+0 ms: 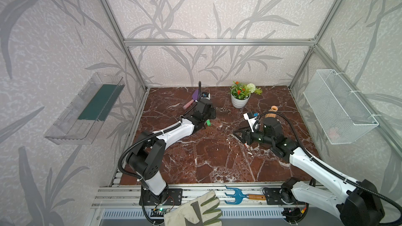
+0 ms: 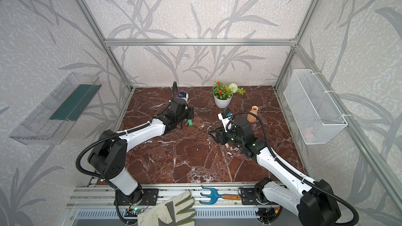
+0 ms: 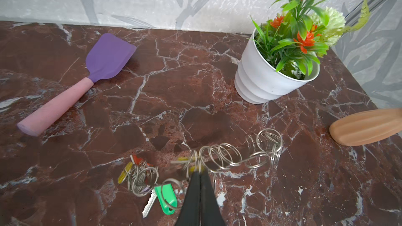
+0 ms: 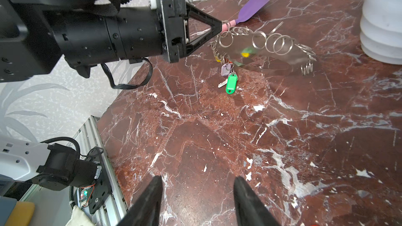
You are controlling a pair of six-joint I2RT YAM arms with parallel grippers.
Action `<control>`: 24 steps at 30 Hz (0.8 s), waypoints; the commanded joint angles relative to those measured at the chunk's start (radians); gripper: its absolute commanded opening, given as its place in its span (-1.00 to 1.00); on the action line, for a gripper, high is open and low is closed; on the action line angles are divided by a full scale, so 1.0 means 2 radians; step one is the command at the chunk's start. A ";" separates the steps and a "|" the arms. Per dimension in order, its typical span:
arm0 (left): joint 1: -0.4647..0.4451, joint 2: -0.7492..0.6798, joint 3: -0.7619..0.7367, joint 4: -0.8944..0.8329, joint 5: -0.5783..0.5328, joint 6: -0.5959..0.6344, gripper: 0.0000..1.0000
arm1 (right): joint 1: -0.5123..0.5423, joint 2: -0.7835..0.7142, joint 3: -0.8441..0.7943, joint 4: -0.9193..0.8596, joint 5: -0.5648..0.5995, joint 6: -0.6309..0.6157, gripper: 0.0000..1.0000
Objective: Put the keys on the keyring
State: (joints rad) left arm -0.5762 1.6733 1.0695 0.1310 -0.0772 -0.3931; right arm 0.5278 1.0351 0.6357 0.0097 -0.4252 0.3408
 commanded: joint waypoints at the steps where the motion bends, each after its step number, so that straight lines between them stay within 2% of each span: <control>1: -0.012 -0.019 -0.054 0.081 0.061 0.006 -1.00 | -0.003 -0.013 -0.013 0.001 0.007 0.005 0.07; 4: -0.021 -0.031 -0.100 0.115 0.084 0.000 -1.00 | -0.004 -0.016 -0.020 0.003 0.006 0.008 0.07; 8: -0.030 -0.038 -0.139 0.122 0.079 -0.011 -1.00 | -0.005 -0.015 -0.025 0.008 0.002 0.011 0.07; 15: -0.052 -0.034 -0.178 0.127 0.115 -0.029 -1.00 | -0.005 -0.015 -0.034 0.021 0.005 0.018 0.07; 20: -0.078 -0.048 -0.215 0.121 0.113 -0.050 -1.00 | -0.005 -0.017 -0.041 0.024 0.011 0.015 0.08; 22: -0.085 -0.057 -0.225 0.120 0.115 -0.057 -0.78 | -0.005 -0.013 -0.041 0.029 0.012 0.014 0.08; 24: -0.088 -0.072 -0.229 0.106 0.105 -0.062 -0.67 | -0.006 -0.005 -0.041 0.040 0.011 0.012 0.07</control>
State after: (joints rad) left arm -0.7444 1.5833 0.6220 0.3477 0.1371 -0.4816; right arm 0.5217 1.0183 0.5632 0.0380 -0.4107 0.3706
